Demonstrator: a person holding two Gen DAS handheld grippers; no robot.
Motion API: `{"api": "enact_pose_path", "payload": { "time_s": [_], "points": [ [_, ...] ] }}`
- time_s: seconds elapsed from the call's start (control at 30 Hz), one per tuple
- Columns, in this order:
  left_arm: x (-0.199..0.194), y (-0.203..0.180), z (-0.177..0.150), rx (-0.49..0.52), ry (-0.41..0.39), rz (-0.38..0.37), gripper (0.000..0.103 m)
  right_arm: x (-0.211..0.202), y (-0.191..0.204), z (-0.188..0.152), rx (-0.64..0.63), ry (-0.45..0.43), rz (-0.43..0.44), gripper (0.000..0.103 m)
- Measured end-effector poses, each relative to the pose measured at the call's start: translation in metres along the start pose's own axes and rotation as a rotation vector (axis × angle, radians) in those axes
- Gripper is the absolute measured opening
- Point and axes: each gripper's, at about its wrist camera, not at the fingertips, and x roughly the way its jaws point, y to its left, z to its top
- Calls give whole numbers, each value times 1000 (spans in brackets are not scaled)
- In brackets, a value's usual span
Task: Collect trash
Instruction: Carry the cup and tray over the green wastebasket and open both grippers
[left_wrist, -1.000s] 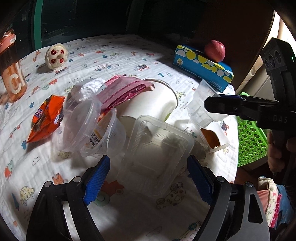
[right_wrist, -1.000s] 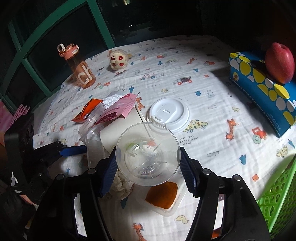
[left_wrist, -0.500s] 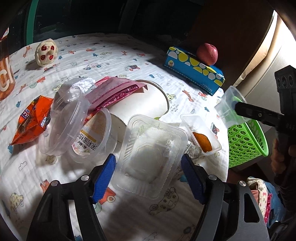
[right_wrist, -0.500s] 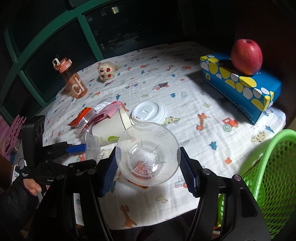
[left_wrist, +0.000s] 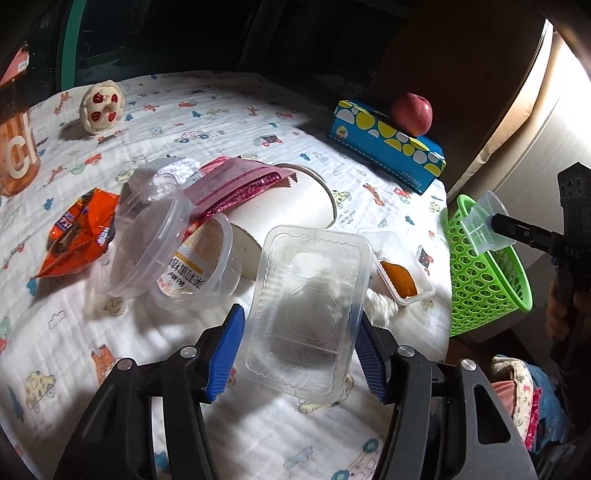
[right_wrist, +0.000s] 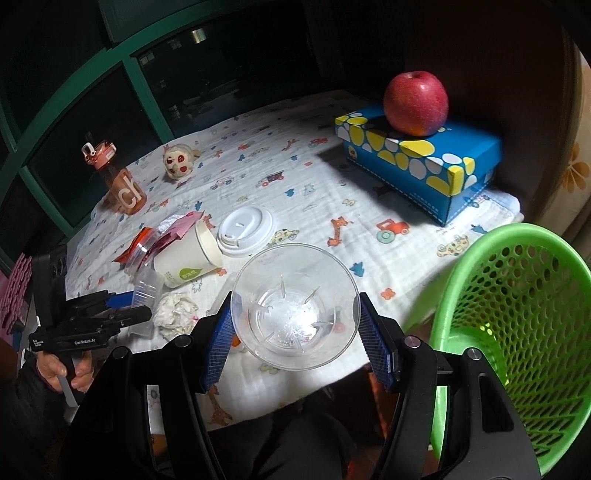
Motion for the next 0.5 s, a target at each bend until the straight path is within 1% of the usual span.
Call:
{"api": "enact_pose_path", "payload": {
  "time_s": [0.2, 0.37, 0.5],
  "points": [
    [-28, -15, 7, 13, -37, -4, 56, -21, -30, -9, 53, -31, -66, 63],
    [-44, -49, 25, 82, -73, -13, 56, -35, -60, -18, 97, -45, -135, 63],
    [-40, -86, 42, 135, -84, -47, 56, -45, -83, -28, 126, -46, -184, 63]
  ]
}}
